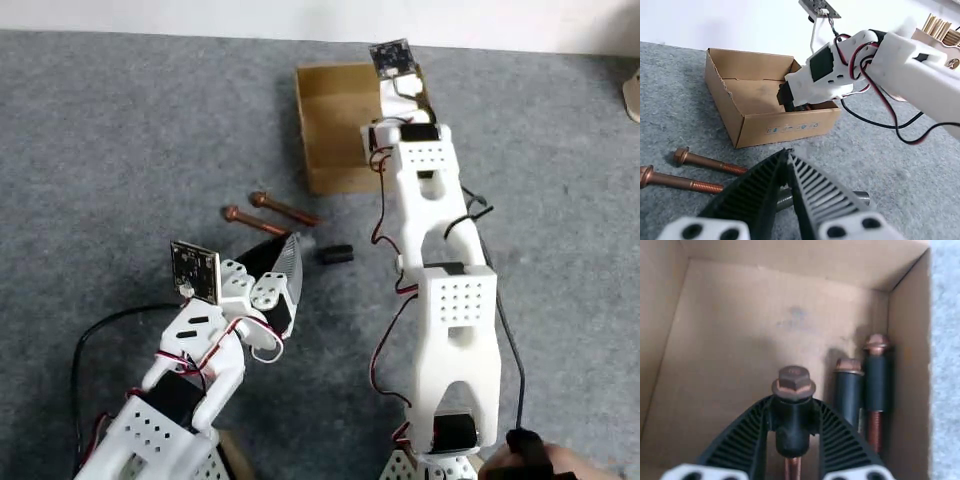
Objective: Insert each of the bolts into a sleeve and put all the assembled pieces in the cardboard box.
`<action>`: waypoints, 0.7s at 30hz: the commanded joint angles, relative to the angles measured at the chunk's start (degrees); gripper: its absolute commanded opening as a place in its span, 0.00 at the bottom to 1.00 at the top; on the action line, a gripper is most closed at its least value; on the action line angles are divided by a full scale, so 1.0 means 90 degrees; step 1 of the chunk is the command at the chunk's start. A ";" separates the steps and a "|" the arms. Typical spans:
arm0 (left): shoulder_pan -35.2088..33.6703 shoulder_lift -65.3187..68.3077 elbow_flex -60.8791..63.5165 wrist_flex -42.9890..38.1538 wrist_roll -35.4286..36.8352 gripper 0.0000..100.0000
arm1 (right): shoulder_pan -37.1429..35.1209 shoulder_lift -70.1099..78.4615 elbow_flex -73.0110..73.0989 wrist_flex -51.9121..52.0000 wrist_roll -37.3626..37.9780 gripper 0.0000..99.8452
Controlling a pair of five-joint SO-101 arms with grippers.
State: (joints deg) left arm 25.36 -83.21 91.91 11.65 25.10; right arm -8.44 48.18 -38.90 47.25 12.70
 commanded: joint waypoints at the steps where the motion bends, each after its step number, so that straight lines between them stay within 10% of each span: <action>1: -0.0024 -0.0005 -0.0230 0.0000 -0.0068 0.01 | 0.0093 -0.0122 -0.0386 -0.0044 -0.0059 0.00; 21: -0.0024 -0.0005 -0.0230 0.0000 -0.0068 0.01 | 0.0093 -0.0142 -0.0415 -0.0044 -0.0020 0.18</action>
State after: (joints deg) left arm 25.36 -83.21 91.91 11.65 25.01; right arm -8.26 49.05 -39.60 47.16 12.70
